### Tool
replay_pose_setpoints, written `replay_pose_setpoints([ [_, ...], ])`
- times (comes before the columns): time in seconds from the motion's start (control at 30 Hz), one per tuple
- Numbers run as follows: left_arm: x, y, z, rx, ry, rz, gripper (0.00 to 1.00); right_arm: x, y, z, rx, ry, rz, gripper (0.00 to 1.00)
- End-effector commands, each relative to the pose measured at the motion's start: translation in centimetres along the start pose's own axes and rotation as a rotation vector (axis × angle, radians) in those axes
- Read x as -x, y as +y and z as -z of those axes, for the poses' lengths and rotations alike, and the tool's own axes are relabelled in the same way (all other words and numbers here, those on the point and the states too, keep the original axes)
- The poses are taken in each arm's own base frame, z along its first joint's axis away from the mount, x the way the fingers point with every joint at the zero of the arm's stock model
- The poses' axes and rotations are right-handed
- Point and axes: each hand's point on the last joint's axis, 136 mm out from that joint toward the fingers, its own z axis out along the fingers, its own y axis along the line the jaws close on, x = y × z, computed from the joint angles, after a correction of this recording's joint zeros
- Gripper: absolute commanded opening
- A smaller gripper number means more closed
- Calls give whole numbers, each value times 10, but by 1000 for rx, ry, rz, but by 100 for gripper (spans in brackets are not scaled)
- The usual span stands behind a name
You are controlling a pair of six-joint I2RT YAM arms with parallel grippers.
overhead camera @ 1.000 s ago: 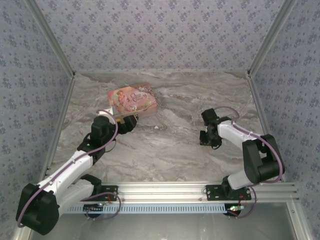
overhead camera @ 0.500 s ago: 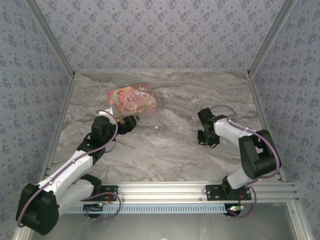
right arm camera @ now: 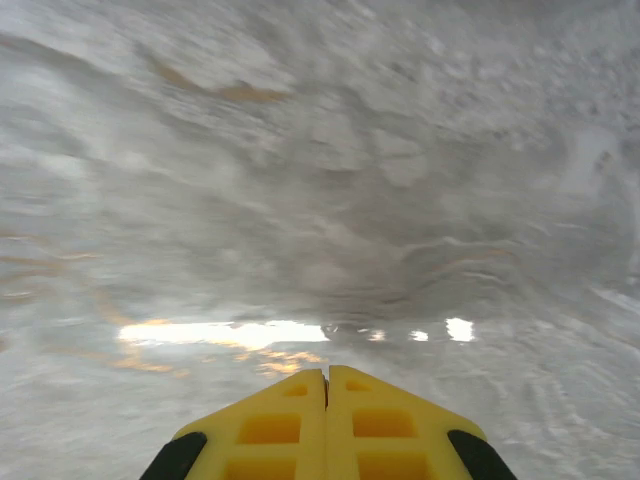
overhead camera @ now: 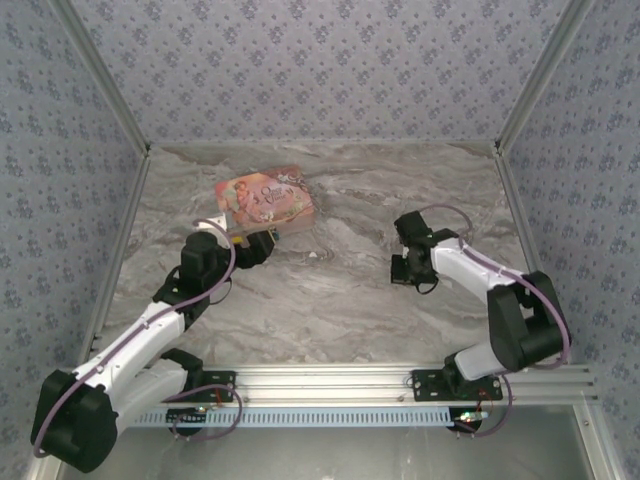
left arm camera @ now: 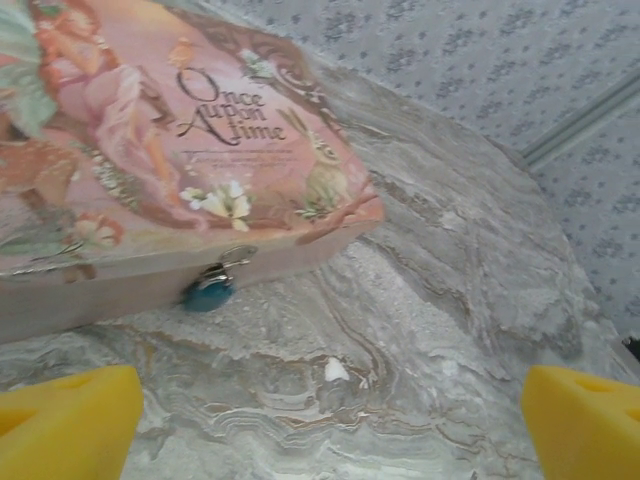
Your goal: Unlock a padlock with a key
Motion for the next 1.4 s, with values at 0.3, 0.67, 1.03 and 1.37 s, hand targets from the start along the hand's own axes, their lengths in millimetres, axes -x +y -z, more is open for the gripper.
replay_pose_setpoints([
  [0.3,6,-118,5,-448,-85,-360,93,85,103,118,736,-304,-497,0],
  [0.67,-3,-191,-10,-621,-119,-610,82,119,139,187,1084,-330,-804,0],
  [1.03,-6,-219,-36,-675,-109,-721,66,105,165,211,1162,-268,-833,0],
  [1.37,-9,-220,-56,-657,-84,-736,40,95,169,216,1164,-263,-822,0],
])
